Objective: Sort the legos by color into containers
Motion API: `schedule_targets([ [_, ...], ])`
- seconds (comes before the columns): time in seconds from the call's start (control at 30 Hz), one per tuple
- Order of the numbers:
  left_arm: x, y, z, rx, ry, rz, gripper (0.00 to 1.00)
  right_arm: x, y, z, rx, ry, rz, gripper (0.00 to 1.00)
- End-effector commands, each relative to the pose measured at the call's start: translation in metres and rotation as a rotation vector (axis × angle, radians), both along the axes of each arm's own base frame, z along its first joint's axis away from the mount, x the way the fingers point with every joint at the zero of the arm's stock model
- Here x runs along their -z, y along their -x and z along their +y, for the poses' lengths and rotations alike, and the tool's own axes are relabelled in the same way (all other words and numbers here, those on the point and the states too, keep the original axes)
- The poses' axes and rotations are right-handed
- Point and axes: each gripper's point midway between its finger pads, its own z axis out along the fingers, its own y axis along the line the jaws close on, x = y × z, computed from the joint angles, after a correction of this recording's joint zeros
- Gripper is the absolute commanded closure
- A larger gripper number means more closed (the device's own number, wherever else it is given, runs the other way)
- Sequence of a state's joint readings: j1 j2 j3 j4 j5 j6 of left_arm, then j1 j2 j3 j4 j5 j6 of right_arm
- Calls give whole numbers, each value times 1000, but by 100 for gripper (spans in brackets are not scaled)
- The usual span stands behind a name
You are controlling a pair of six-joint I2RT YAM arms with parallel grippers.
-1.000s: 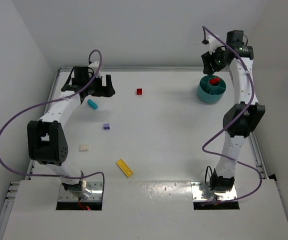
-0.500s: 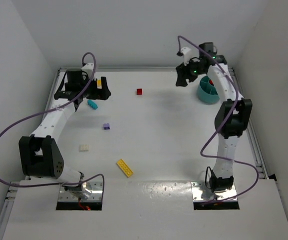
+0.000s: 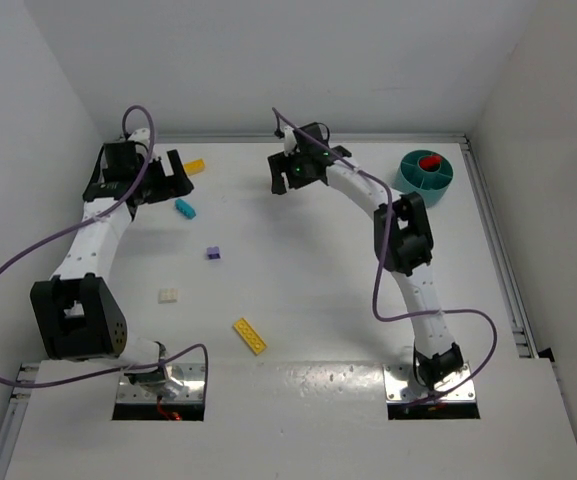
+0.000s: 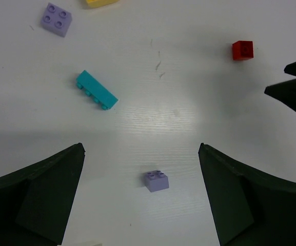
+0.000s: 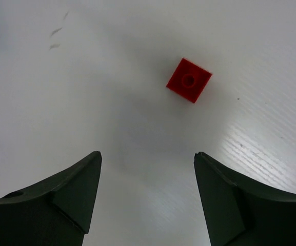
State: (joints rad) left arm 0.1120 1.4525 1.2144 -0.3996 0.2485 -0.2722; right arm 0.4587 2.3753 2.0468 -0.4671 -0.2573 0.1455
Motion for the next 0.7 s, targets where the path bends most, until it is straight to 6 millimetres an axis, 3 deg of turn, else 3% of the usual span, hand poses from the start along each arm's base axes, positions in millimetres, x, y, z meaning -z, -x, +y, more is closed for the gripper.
schedule_targets([
  [0.0, -32, 6, 13, -67, -34, -59, 0, -23, -51, -3, 359, -16, -133, 29],
  [0.03, -34, 8, 15, -76, -40, -59, 0, -24, -51, 6, 376, -18, -148, 29],
  [0.1, -32, 13, 18, -80, -48, -51, 0, -21, -54, 3, 437, 14, -174, 29],
  [0.13, -32, 15, 18, -80, -48, -52, 0, -11, -53, 9, 428, 22, -166, 29],
  [0.17, -31, 16, 22, -84, -55, -53, 0, -15, -56, 7, 444, 26, -181, 27],
  [0.4, -36, 22, 25, -93, -57, -66, 0, 24, -56, 3, 489, 85, -159, 27],
  [0.47, -32, 23, 24, -93, -56, -57, 0, 26, -58, 6, 483, 73, -161, 27],
  [0.67, -31, 26, 28, -102, -56, -57, 0, 45, -64, 14, 467, 61, -153, 34],
])
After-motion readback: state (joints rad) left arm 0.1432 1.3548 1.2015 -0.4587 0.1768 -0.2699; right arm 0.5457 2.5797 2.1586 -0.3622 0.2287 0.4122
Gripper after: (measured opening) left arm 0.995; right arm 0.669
